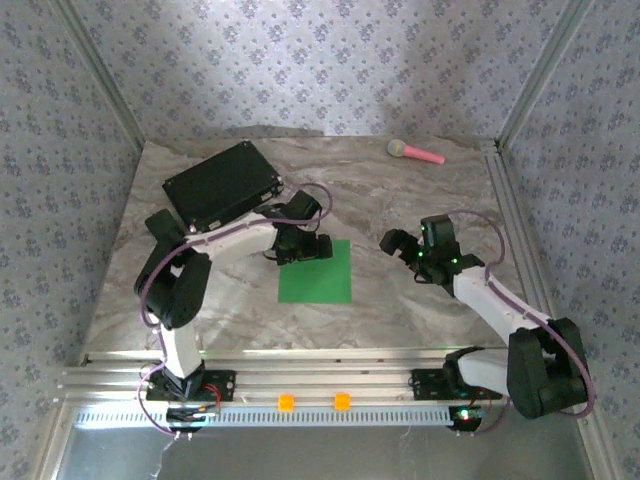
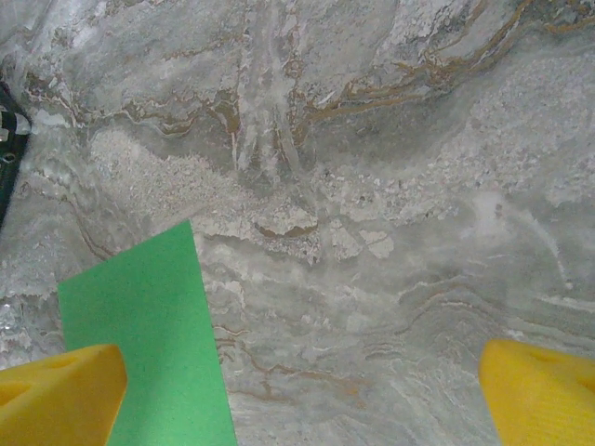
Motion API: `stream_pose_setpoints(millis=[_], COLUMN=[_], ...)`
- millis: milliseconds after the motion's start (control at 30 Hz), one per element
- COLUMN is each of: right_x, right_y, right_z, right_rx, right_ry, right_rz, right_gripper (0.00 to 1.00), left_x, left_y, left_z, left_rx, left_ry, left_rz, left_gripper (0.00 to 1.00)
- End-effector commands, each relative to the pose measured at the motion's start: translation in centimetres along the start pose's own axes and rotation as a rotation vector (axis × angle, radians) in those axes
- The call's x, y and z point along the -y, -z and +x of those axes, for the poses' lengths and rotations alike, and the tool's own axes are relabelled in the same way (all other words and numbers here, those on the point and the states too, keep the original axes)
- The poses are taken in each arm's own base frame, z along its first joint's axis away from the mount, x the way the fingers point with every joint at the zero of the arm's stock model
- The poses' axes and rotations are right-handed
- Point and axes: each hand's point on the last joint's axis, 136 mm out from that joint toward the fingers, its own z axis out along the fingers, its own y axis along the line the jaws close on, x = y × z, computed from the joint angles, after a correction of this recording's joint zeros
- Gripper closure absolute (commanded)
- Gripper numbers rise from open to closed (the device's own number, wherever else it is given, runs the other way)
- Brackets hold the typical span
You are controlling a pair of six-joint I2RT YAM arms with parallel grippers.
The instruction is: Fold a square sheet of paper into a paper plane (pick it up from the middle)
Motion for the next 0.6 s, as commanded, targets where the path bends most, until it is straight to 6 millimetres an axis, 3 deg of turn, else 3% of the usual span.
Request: stream_pose_setpoints(millis=[0, 233, 567], right_x=[1.3, 1.1, 1.7], right_y=[0.1, 0.4, 0.1], right_z=[0.7, 0.7, 1.5], right_rx=[-0.022, -0.031, -0.051], right_ry=[0.024, 0.018, 0.005], right_rz=[0.044, 0.045, 0.058], right_gripper=[0.01, 0.01, 0.01], left_x=[-0.8, 0.5, 0.6], left_y=[0.2, -0.9, -2.3], left_z=[0.3, 0.9, 1.2], left_rx=[-0.026, -0.061, -0.112], left_ry=[0.003, -0.037, -0.062], left_rz=[-0.099, -0.123, -0.153], left_gripper=[0.1, 0.08, 0.07])
